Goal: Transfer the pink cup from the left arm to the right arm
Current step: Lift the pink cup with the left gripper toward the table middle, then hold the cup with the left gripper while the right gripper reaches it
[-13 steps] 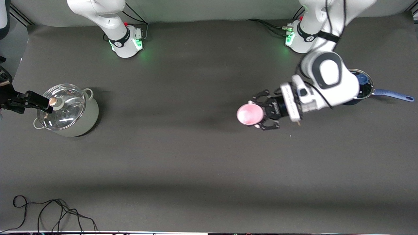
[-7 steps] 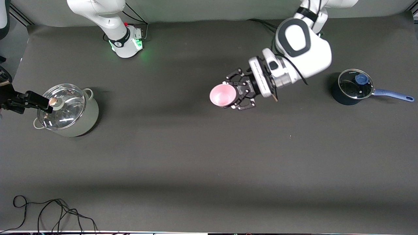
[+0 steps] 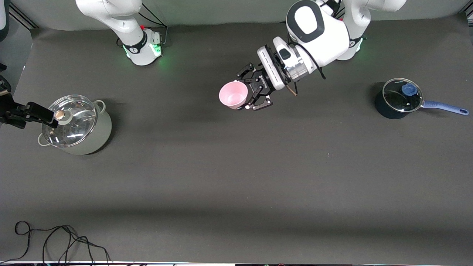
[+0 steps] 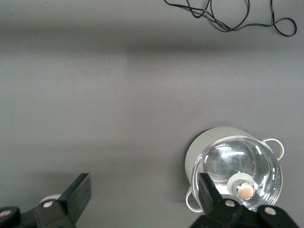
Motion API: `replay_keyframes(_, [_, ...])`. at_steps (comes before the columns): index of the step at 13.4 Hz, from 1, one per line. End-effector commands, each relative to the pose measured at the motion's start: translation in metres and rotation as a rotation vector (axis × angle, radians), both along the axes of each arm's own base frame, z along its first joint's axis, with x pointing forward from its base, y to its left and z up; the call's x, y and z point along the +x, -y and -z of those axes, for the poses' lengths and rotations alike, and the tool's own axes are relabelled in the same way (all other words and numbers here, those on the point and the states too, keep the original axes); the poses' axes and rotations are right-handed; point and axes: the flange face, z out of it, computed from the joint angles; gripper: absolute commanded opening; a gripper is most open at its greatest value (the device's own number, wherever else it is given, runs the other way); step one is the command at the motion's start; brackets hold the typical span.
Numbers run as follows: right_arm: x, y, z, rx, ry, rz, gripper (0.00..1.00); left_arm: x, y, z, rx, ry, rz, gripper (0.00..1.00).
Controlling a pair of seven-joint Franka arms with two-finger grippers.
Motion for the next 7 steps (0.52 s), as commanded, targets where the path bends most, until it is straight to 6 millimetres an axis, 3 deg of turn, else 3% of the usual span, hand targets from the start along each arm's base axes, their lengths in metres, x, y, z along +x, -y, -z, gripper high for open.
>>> replay_keyframes(1, [-0.007,-0.003,-0.009,0.01,-0.005,-0.026,1.0,-0.005,0.004,-0.014,-0.029,-0.009,-0.017,0.29])
replay_keyframes(3, [-0.009,-0.017,-0.014,0.014,0.0,0.003,0.99,-0.003,0.006,-0.018,-0.039,-0.011,-0.021,0.29])
replay_keyframes(5, [-0.014,-0.022,-0.023,0.031,-0.025,0.177,0.99,-0.003,0.005,-0.018,-0.039,-0.011,-0.022,0.29])
replay_keyframes(7, [-0.025,-0.051,-0.038,0.073,-0.079,0.33,0.99,-0.003,0.005,-0.018,-0.038,-0.01,-0.021,0.29])
